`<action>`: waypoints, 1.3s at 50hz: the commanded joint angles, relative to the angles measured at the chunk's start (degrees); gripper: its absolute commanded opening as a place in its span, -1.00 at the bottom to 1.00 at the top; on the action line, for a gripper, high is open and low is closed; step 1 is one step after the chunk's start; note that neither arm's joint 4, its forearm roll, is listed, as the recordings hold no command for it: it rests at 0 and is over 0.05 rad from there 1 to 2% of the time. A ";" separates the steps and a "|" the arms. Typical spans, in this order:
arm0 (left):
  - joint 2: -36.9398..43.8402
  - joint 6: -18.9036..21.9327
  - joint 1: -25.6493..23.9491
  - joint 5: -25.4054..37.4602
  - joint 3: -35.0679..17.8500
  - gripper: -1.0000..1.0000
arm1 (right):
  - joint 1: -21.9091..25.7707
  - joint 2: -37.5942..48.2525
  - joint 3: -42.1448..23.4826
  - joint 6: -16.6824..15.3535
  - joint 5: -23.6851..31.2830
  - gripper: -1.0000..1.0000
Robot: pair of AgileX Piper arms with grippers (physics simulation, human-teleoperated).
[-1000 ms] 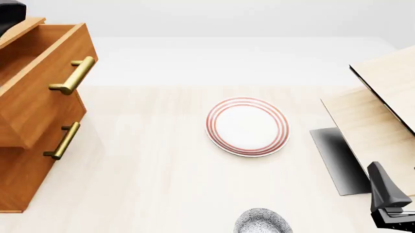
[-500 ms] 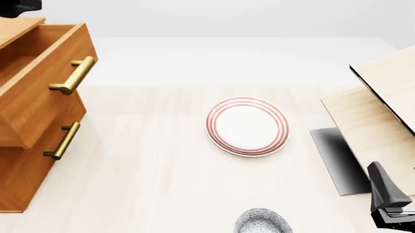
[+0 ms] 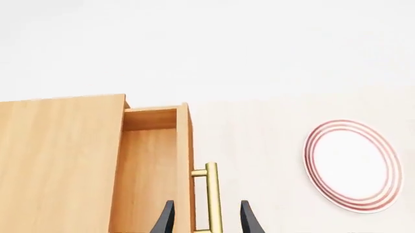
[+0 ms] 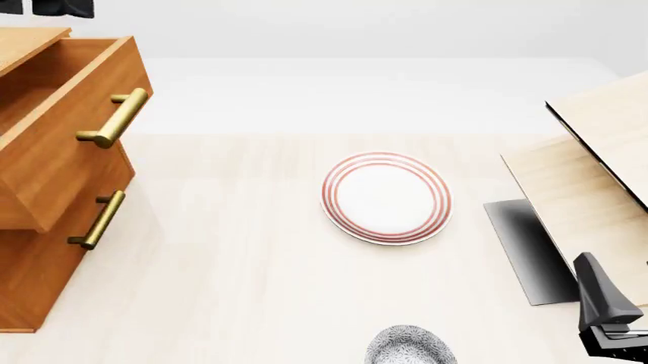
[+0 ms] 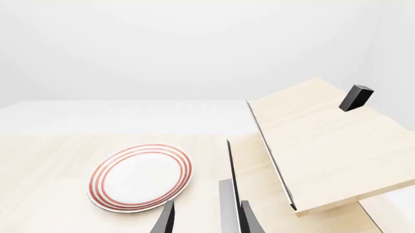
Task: Open the top drawer of the cabinet and put the bowl in it.
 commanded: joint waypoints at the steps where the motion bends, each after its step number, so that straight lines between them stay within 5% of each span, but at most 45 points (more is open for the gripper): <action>1: 2.41 -2.91 -0.04 2.75 -2.83 1.00 | -0.01 -0.08 0.05 -0.01 0.01 1.00; 23: 1.96 -6.49 1.26 -0.45 3.66 1.00 | 0.00 -0.08 0.06 0.00 0.01 1.00; 65: 2.18 -7.16 2.90 -7.09 12.66 1.00 | 0.00 -0.08 0.06 0.02 0.01 1.00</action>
